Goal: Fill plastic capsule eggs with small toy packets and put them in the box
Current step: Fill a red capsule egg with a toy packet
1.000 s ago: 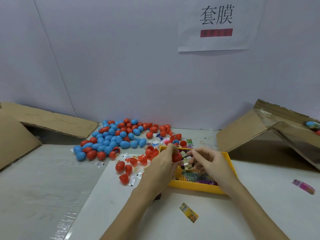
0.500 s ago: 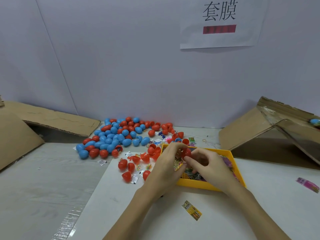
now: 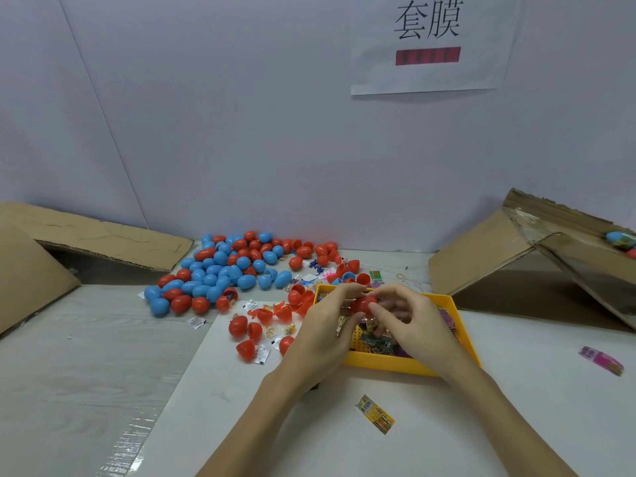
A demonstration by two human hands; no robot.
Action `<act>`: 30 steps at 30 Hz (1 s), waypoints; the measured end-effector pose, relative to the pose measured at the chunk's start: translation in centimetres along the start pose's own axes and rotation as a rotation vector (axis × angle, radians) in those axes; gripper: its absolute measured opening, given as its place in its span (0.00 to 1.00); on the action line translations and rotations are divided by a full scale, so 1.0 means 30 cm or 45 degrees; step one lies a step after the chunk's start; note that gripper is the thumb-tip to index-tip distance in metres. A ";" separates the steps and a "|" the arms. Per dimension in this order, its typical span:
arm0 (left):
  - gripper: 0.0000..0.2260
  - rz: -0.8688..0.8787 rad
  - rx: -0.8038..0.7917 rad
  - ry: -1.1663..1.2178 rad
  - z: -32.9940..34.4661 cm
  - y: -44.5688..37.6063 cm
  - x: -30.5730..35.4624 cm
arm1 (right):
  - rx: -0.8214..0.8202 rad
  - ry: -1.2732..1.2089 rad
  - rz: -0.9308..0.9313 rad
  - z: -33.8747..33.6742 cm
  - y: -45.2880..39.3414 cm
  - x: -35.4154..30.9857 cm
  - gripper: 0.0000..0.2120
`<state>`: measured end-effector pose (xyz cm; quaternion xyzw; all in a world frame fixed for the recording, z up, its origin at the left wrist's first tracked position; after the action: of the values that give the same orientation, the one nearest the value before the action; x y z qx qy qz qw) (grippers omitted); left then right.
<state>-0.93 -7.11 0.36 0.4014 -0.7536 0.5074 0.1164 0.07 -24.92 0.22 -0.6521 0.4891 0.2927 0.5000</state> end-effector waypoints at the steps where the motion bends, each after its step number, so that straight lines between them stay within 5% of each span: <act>1: 0.17 0.000 0.001 -0.002 -0.001 -0.001 0.001 | 0.000 -0.013 0.011 -0.001 -0.001 -0.001 0.06; 18: 0.23 -0.091 -0.063 0.080 0.000 -0.005 0.005 | 0.056 0.069 0.006 -0.005 0.004 -0.002 0.15; 23: 0.15 -0.071 -0.073 0.073 0.001 0.004 0.002 | 0.029 0.078 0.022 -0.005 0.004 -0.009 0.20; 30: 0.12 -0.088 -0.085 0.079 0.001 0.003 -0.004 | 0.023 -0.013 -0.025 -0.004 0.010 -0.018 0.13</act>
<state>-0.91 -7.05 0.22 0.4071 -0.7519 0.4898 0.1705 -0.42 -24.85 0.62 -0.6508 0.4826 0.2868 0.5111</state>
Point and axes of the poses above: each hand's wrist, its own y-axis away from the middle knuckle, its own z-axis out of the palm, x = y × z, the point moved 2 cm from there along -y, towards the middle knuckle, and after that the axes turned 8 degrees about x, right-handed, at the moved point
